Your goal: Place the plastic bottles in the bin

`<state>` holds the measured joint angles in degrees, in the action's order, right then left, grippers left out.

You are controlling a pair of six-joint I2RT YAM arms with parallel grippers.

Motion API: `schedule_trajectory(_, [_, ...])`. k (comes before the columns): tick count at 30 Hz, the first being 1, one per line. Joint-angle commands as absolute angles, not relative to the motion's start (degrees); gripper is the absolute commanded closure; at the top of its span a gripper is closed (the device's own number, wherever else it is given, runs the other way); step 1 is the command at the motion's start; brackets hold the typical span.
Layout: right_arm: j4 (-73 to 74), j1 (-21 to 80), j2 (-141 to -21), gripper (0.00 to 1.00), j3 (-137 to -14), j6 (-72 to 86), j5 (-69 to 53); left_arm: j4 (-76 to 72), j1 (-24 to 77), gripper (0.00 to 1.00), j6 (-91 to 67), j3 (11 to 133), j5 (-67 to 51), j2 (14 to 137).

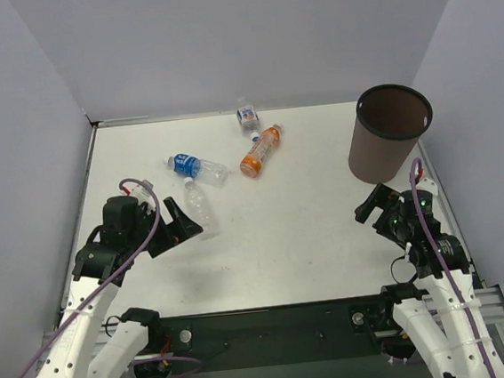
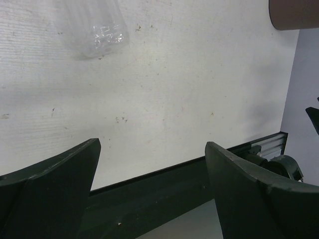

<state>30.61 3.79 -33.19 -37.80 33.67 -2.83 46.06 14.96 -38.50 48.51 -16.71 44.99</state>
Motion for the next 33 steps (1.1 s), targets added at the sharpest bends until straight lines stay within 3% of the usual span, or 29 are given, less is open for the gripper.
schedule_trajectory(1, [35.15,3.87,-33.75,0.00,-40.95,34.02,-3.25,43.42,15.21,0.03,-37.45,48.78,-15.65,43.51])
schedule_trajectory(10, [39.12,3.78,-28.48,0.00,-42.01,36.13,-1.05,39.64,15.12,0.03,-35.07,48.07,-12.58,47.80])
schedule_trajectory(19, [41.92,3.87,-27.42,0.00,-44.21,35.95,-4.74,38.07,14.94,0.02,-29.98,55.37,1.21,66.51])
schedule_trajectory(33, [45.52,4.04,-28.13,0.00,-51.23,34.11,-6.59,24.44,15.56,0.07,-30.05,53.00,-3.86,78.39])
